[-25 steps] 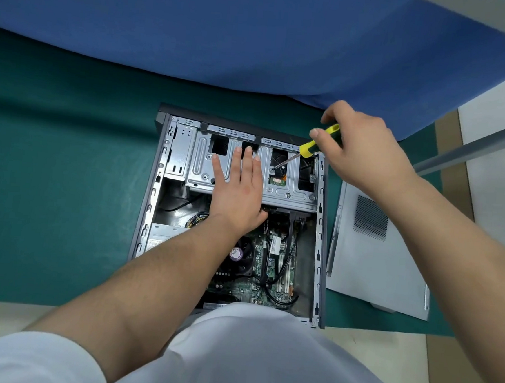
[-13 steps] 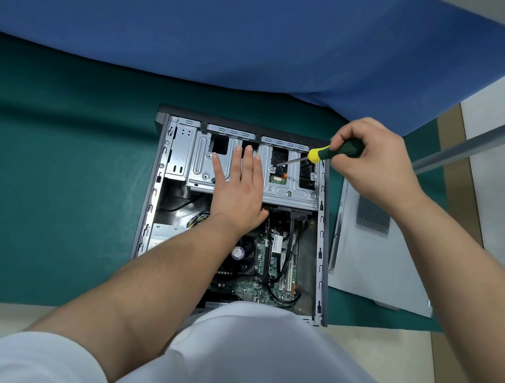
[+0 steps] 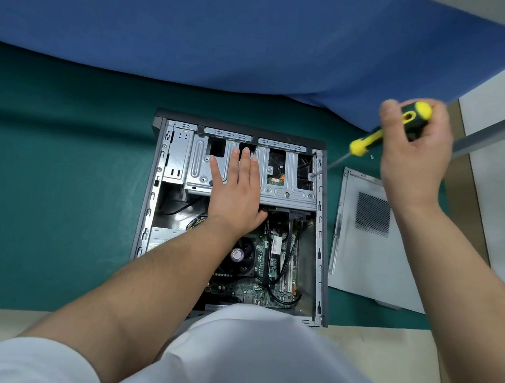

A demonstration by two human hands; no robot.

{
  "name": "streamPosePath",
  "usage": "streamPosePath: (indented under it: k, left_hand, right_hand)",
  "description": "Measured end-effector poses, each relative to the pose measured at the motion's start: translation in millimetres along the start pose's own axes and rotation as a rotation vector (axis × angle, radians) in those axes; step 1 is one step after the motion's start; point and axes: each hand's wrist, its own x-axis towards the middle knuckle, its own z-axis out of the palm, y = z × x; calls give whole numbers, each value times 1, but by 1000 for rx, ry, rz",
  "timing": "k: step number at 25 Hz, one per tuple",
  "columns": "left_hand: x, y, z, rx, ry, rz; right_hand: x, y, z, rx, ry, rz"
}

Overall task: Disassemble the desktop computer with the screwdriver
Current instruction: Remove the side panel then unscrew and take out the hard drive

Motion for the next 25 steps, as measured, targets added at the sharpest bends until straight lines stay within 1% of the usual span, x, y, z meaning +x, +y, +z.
streamPosePath:
  k: [1,2,3,5,7,8,10,11,13,20,25]
  left_hand:
    - [0,0,0,-2,-1,1]
    - [0,0,-1,-4,-1,2]
    - [0,0,-1,-7,-1,1]
    - [0,0,-1,-9,2,-1]
    - [0,0,-1,-3,5,1]
    - [1,0,0,1,8,3]
    - [1,-1,1,3,12,4]
    - [1,-1,1,3,13,4]
    - [2,-1,2,4,15,2]
    - [2,0,5,-5,27,-1]
    - [2,-1,6,-1,36,1]
  right_hand:
    - [2,-2,2,7,26,-41]
    - [3,-2,7,8,5,-66]
    - [4,1,13,-30,-60,-86]
    - [2,11,34,-246,-297,-104]
    - [-5,24,59,-489,-559,-55]
    - [-8,29,72,-592,-663,-38]
    - [-15,39,95,-743,-822,-72]
    - [-18,44,105,-791,-869,-101]
    - [-23,53,118,-853,-894,-154]
    - [-38,62,131,-881,-794,-266]
    - [-43,62,135,-906,-753,-229]
